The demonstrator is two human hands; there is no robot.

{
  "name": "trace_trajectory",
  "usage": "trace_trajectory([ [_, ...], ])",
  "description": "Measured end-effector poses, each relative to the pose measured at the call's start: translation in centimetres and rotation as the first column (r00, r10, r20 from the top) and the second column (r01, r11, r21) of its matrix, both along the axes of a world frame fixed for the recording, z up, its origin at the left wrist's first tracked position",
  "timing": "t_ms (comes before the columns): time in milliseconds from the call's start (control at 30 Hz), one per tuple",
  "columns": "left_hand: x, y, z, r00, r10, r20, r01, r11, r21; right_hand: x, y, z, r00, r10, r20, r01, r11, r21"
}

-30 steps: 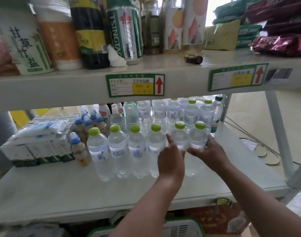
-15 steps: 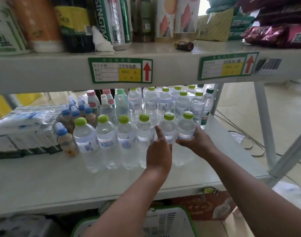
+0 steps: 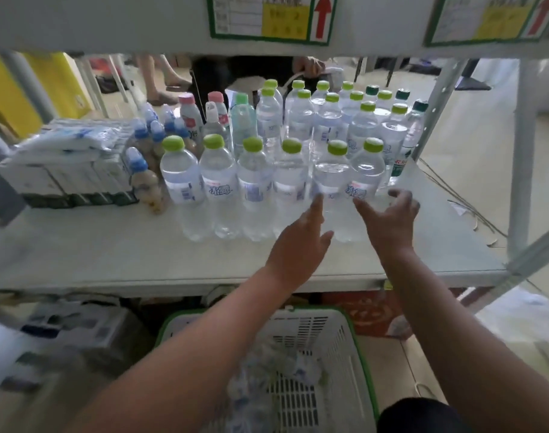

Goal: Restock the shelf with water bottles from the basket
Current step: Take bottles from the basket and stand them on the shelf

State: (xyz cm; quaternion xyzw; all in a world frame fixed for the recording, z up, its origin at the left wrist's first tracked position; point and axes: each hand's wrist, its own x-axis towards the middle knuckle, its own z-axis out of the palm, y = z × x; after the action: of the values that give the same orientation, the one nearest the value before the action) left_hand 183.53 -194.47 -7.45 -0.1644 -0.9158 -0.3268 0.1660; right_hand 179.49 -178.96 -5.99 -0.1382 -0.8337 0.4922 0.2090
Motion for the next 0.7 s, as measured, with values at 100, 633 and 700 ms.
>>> trace_trajectory([
  [100,3.2,-2.4,-1.9,0.991,-0.108,-0.076,0.107,0.994,-0.018,5.1,-2.1,-2.6,0.982,-0.114,-0.151,0.105,0.992,-0.067],
  [633,19.8,-14.7,-25.1,0.291,0.358,0.887,0.39,0.802,-0.452,17.5,-3.4,-23.7,0.405,0.267,0.874,-0.301,0.942,-0.148],
  [700,20.2,-13.9,-25.6,0.341,0.366,0.866,0.386,0.786,-0.484,18.8,-3.8,-24.6,0.239,0.307,0.921,-0.517,0.843,-0.147],
])
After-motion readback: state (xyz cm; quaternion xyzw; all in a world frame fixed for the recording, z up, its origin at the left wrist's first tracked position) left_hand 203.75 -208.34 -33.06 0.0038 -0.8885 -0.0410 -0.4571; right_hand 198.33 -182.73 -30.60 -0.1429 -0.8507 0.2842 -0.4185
